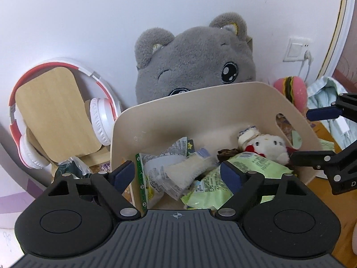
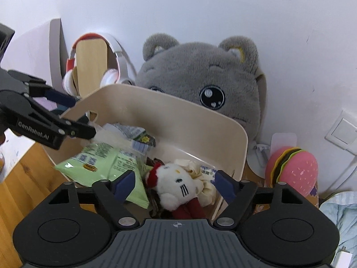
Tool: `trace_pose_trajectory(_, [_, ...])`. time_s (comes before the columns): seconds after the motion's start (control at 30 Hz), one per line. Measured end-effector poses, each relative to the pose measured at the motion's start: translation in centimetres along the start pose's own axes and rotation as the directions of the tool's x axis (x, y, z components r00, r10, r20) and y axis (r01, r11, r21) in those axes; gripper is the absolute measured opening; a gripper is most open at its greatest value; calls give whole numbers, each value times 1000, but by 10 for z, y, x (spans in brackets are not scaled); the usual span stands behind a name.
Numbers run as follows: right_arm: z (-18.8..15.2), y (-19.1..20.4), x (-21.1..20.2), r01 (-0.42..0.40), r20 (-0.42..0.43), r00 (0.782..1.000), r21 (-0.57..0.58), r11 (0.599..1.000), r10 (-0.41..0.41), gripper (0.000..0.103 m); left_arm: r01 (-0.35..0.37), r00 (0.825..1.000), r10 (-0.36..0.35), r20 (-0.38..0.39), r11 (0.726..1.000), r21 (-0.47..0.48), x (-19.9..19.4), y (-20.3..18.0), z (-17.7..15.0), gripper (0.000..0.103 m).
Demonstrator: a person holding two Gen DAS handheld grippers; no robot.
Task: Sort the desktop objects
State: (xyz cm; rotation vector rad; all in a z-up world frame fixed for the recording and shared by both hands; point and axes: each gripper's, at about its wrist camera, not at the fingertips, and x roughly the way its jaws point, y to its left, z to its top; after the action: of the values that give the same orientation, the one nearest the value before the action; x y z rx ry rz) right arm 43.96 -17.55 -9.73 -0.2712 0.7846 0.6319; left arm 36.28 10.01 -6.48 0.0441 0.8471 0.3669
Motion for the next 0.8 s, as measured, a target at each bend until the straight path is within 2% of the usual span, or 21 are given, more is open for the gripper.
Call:
trace_pose_trajectory(0.03, [0, 2, -4, 2, 9, 1000, 4, 1000, -3, 88, -1, 1000, 1, 3, 1000, 0, -4, 0, -2, 85])
trace_pose_trajectory(0.3, [-6, 16, -32, 18, 49, 999, 48, 999, -21, 94, 47, 999, -47, 21, 998, -35, -41, 2, -22, 85])
trace_pose_trajectory(0.4, [-11, 23, -44, 24, 56, 998, 68, 997, -28, 103, 51, 998, -50, 37, 998, -24, -57, -1, -30, 85])
trace_pose_trajectory(0.53, [-20, 32, -59, 29, 67, 997, 100, 995, -36, 103, 70, 997, -69, 38, 997, -29, -78, -2, -42, 85])
trace_pose_trajectory(0.8, [-34, 58, -97, 54, 71, 995, 150, 987, -66, 103, 51, 998, -49, 36, 997, -50, -122, -5, -69, 85])
